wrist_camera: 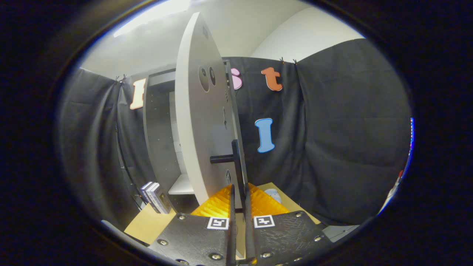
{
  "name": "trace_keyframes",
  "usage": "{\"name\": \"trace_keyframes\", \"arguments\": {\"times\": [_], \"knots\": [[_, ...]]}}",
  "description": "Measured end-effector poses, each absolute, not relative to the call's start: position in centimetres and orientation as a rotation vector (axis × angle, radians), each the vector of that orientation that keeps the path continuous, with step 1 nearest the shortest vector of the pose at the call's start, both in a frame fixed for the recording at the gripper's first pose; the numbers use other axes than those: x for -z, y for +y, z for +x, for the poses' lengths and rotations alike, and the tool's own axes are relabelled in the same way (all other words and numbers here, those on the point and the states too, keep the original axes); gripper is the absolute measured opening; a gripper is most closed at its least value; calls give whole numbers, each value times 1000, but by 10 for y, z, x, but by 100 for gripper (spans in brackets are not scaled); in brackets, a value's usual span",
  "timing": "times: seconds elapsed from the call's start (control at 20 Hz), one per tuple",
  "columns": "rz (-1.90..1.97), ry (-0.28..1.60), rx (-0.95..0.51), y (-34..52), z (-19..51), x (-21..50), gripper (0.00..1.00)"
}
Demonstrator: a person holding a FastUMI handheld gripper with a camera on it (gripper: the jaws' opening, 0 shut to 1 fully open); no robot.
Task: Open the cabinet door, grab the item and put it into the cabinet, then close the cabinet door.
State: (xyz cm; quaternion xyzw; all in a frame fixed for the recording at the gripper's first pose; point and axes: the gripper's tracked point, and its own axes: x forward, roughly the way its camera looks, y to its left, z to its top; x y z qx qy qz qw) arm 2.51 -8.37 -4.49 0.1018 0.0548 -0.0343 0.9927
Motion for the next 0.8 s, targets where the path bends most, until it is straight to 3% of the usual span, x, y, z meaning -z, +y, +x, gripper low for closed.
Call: {"name": "trace_keyframes", "arguments": {"times": [0.8], "knots": [[219,82,33,-153,31,41,10]]}}
